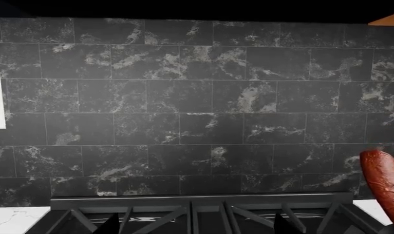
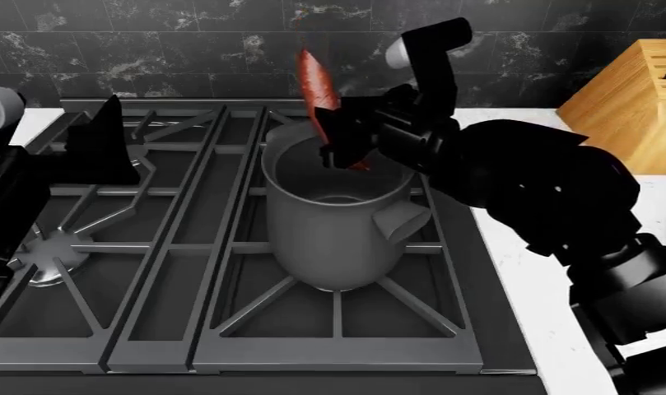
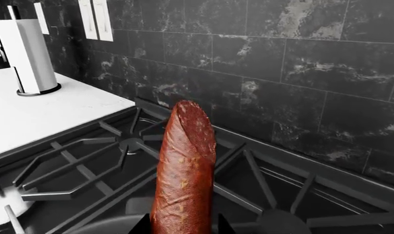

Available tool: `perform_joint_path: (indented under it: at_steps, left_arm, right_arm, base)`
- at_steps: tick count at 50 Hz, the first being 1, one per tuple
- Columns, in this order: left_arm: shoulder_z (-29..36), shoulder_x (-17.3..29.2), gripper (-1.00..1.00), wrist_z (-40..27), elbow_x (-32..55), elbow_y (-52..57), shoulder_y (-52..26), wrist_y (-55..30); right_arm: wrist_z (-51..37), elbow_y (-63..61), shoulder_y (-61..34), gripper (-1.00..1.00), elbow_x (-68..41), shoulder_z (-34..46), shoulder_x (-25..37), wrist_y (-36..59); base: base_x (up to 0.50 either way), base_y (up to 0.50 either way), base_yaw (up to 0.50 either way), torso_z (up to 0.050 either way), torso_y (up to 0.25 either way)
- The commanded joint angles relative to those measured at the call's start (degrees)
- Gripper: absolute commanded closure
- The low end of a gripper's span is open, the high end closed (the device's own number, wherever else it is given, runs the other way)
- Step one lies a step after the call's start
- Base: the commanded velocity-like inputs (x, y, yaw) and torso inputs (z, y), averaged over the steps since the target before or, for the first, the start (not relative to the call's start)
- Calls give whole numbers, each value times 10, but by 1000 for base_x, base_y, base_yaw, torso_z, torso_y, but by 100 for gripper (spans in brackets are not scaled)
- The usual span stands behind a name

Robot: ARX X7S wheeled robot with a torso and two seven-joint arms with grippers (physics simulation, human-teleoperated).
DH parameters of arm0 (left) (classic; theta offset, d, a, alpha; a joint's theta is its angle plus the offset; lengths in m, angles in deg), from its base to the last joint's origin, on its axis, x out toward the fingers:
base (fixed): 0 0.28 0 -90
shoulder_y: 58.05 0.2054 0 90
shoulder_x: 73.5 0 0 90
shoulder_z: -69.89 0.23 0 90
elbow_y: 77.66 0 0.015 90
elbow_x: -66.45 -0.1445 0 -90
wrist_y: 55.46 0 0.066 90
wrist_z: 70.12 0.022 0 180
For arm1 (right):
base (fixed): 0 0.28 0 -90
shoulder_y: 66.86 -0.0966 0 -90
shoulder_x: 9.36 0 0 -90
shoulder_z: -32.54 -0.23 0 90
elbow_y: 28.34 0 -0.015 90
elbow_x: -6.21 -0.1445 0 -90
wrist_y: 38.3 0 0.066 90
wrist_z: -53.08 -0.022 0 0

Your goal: Frozen meat rests on a plate on the counter. Retrieve the meat and place it in a pot on a burner. Then turn the burner on.

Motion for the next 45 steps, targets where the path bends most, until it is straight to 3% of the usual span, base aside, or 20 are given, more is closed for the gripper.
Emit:
perform_joint_path:
  at_steps: [1, 4, 5, 45]
  left_arm:
    - [0, 1, -100, -1, 2, 1, 0, 1]
    - [0, 1, -100, -2, 3, 1, 1, 1]
    - [0, 2, -100, -2, 3, 1, 0, 1]
    - [2, 6, -100, -7, 10, 4, 1, 4]
  right_arm:
    - [2, -6, 2, 100, 3, 1, 8, 4]
    - [1, -8, 1, 100, 2, 3, 9, 8]
    - [2, -9, 1, -100, 5, 5, 10, 9]
    - [-14, -32, -3, -100, -4, 1, 14, 13]
  base:
    - [0, 0, 0, 0, 0]
    - [0, 0, 0, 0, 0]
    - [0, 0, 0, 0, 0]
    - [0, 0, 0, 0, 0]
